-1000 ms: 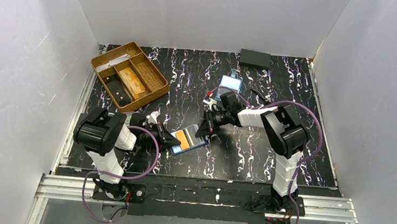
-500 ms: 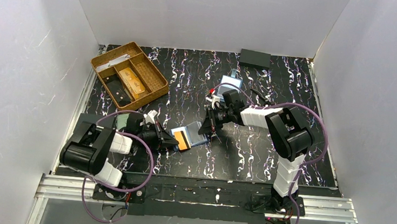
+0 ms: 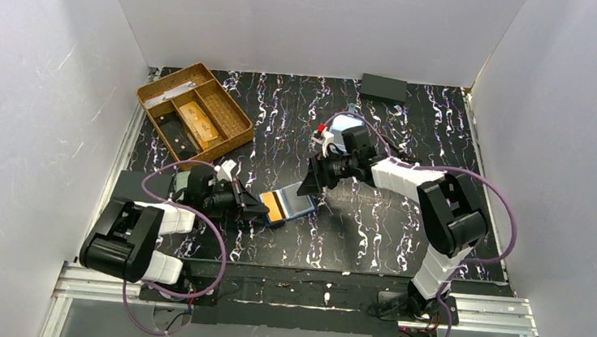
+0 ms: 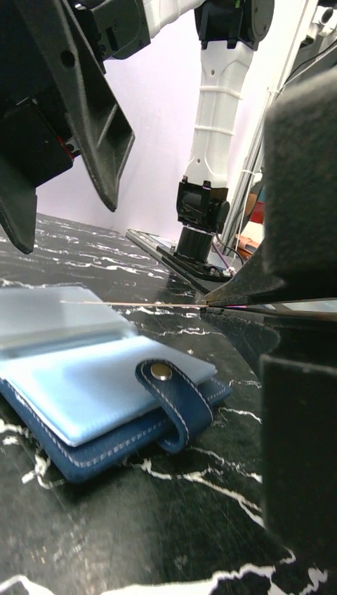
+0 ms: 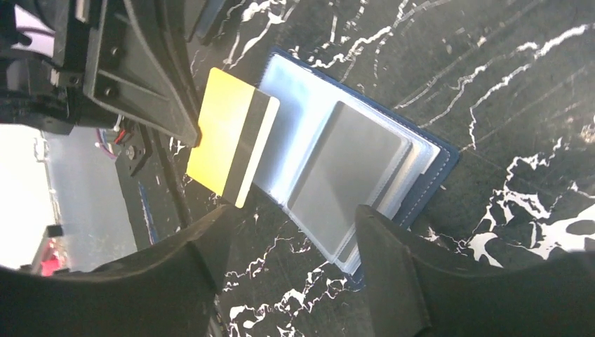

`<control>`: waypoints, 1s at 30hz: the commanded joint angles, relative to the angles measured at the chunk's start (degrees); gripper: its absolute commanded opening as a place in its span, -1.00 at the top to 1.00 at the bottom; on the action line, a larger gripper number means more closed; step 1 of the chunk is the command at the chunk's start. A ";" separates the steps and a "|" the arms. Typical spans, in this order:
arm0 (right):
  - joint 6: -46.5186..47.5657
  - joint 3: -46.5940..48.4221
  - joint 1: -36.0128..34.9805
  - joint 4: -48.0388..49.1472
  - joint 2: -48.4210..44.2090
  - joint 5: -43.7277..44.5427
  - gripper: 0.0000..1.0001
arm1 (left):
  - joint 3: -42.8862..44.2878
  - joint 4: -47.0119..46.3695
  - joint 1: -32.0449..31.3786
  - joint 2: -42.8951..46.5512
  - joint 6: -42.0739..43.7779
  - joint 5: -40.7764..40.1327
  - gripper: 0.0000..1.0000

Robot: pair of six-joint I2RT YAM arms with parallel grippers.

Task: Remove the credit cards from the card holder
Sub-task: Place the credit card in the storage box.

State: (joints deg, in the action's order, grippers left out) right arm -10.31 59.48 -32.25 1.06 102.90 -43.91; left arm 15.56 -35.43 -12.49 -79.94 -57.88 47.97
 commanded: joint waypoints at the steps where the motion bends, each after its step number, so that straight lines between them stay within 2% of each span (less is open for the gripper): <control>1: 7.62 1.78 0.17 -3.66 -4.71 -3.54 -0.61 | 2.32 0.80 0.19 3.63 0.83 2.96 1.00; 4: 7.57 0.86 0.04 -1.81 -5.91 -8.56 -0.82 | 3.55 0.87 -0.35 5.41 1.42 3.91 1.00; 7: 1.89 -1.57 -0.55 5.56 -6.51 -12.76 -0.92 | 5.39 0.88 -1.92 7.20 1.74 4.47 1.00; 16: -15.50 -2.61 -2.15 18.13 -4.15 -18.78 -0.84 | 9.64 0.88 -5.75 9.82 1.26 3.78 1.00; 18: -17.25 -2.71 -2.20 19.71 -4.20 -19.61 -0.69 | 9.95 0.88 -6.16 9.82 1.16 3.43 1.00; 21: -19.26 -2.62 -2.20 21.54 -4.24 -20.58 -0.23 | 10.44 0.88 -6.59 9.72 1.03 3.20 1.00; 22: -19.82 -2.45 -2.20 21.99 -4.11 -21.05 0.07 | 10.62 0.88 -6.71 9.71 0.82 3.13 1.00; 23: -20.02 -2.10 -2.20 22.12 -4.05 -21.48 0.49 | 10.80 0.85 -6.76 9.82 0.39 2.94 1.00; 24: -19.83 -1.79 -2.20 22.14 -4.08 -21.97 0.74 | 10.97 0.86 -6.76 10.07 -0.12 2.70 1.00; 25: -19.34 -1.49 -2.20 22.04 -4.20 -22.55 0.91 | 11.11 0.88 -6.76 10.67 -0.70 2.28 0.93; 28: -14.25 -0.58 -1.56 18.09 -5.99 -23.20 0.97 | 10.95 0.95 -6.36 14.48 -3.03 0.21 0.41; 30: -6.84 0.97 -0.87 11.49 -8.60 -23.06 0.97 | 10.49 0.92 -6.03 17.70 -4.96 -1.47 0.00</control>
State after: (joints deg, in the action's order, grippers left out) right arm -26.79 56.84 -34.03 18.82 98.39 -64.57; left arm 24.56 -33.81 -18.92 -68.80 -59.60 49.03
